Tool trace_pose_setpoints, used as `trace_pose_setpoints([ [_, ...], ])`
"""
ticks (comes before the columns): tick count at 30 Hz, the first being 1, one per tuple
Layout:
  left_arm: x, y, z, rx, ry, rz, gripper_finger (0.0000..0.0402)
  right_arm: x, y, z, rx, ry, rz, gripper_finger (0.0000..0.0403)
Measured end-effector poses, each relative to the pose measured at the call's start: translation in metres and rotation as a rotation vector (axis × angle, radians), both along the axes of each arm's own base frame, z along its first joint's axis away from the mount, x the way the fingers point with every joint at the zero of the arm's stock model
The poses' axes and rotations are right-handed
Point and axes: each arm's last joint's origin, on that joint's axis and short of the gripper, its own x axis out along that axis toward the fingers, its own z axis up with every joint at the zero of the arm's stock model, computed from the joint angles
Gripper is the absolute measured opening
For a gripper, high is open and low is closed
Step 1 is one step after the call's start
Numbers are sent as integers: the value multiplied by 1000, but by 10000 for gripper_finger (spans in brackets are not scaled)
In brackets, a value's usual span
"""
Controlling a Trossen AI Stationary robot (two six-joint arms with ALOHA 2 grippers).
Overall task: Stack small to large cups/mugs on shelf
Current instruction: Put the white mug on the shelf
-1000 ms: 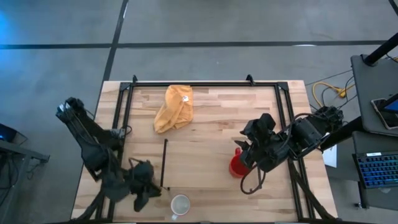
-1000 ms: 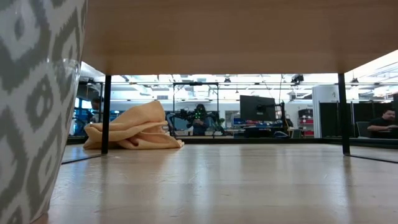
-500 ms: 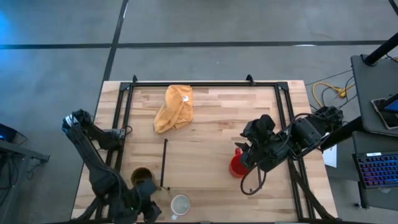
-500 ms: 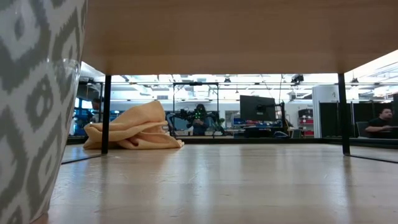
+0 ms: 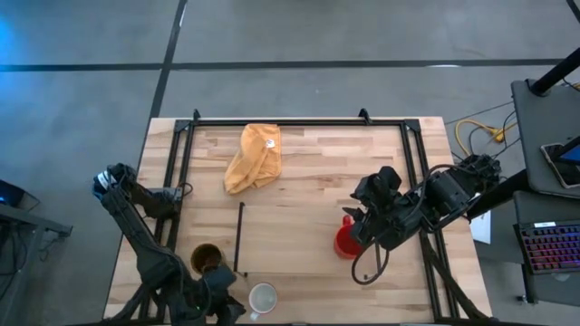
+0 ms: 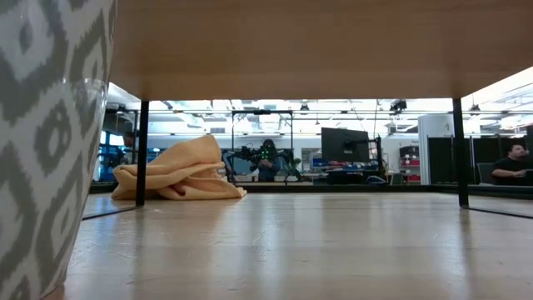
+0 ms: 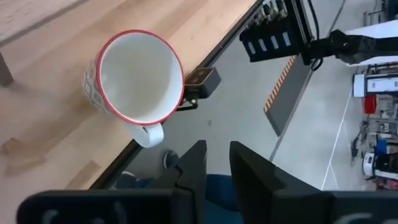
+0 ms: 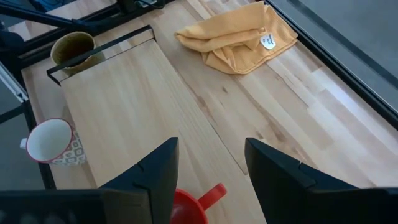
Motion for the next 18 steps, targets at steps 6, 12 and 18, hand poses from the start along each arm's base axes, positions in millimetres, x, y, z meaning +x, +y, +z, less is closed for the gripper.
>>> trace_pose_setpoints([
  [6, 1, 0, -14, -94, 115, 130, 56, 0, 0, 0, 1, 0, 0, 178],
  [12, 2, 1, -24, -130, 218, 274, 56, 0, 0, 0, 5, -3, -6, 178],
  [18, 11, -2, -26, -111, 291, 318, 56, 0, 0, 0, 9, -5, -11, 178],
])
